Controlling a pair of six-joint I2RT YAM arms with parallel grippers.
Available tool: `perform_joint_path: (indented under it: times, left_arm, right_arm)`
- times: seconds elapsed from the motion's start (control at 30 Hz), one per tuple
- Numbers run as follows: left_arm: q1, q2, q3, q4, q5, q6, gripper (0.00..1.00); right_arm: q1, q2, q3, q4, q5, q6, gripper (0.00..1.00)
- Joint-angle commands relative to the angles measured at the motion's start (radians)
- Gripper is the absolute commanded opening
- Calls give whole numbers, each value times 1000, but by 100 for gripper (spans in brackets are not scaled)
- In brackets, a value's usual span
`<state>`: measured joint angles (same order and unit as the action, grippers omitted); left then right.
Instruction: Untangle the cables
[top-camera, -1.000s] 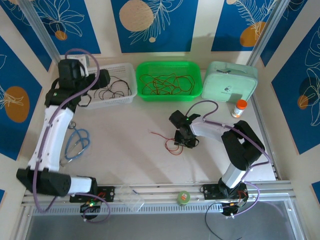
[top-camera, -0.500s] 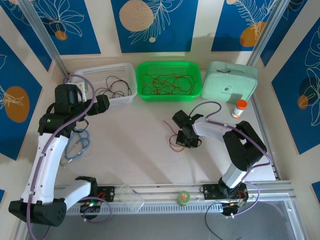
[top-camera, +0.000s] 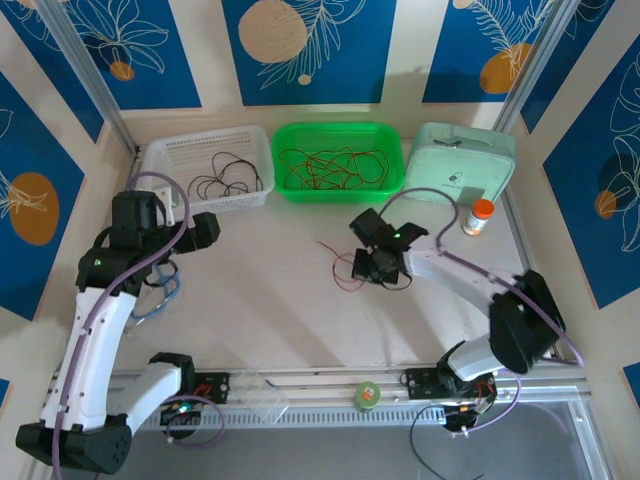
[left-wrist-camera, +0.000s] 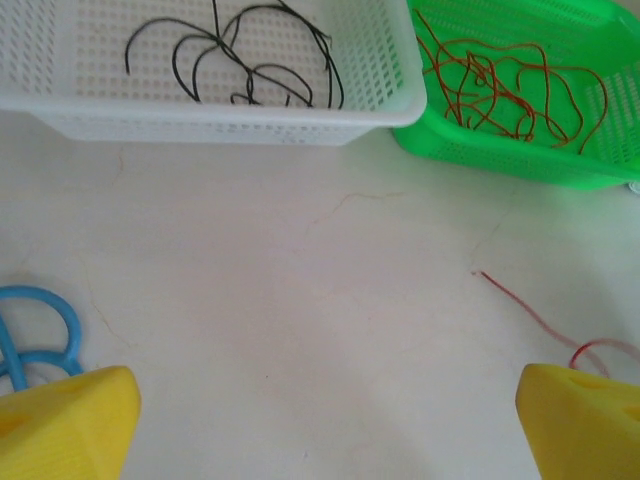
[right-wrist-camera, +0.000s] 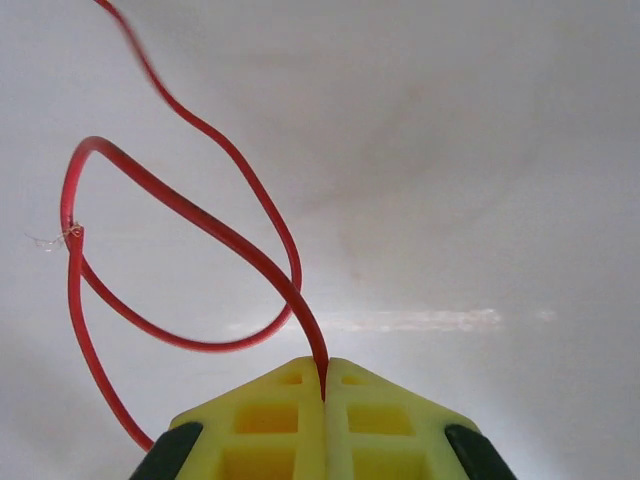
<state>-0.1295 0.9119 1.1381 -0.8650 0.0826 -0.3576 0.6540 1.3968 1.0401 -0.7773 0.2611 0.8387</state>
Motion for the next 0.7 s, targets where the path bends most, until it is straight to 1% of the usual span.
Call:
perform_joint_path:
  times: [0.0, 0.13, 0.3, 0.5, 0.67]
  left_arm:
    - [-10, -33, -55, -6, 51, -38, 95]
    - [-12, -51, -103, 12, 70, -56, 95]
    - [-15, -58, -126, 28, 103, -72, 94]
    - [-22, -71, -142, 35, 122, -72, 94]
    - [-25, -92, -167, 61, 142, -64, 97]
  right_arm:
    - [-16, -103, 106, -94, 6, -72, 0]
    - [-57, -139, 261, -145, -17, -157, 0]
    - [-124, -92, 471, -162, -59, -261, 0]
    - [-238, 75, 687, -118, -97, -367, 0]
    - [-328, 296, 831, -40, -152, -435, 0]
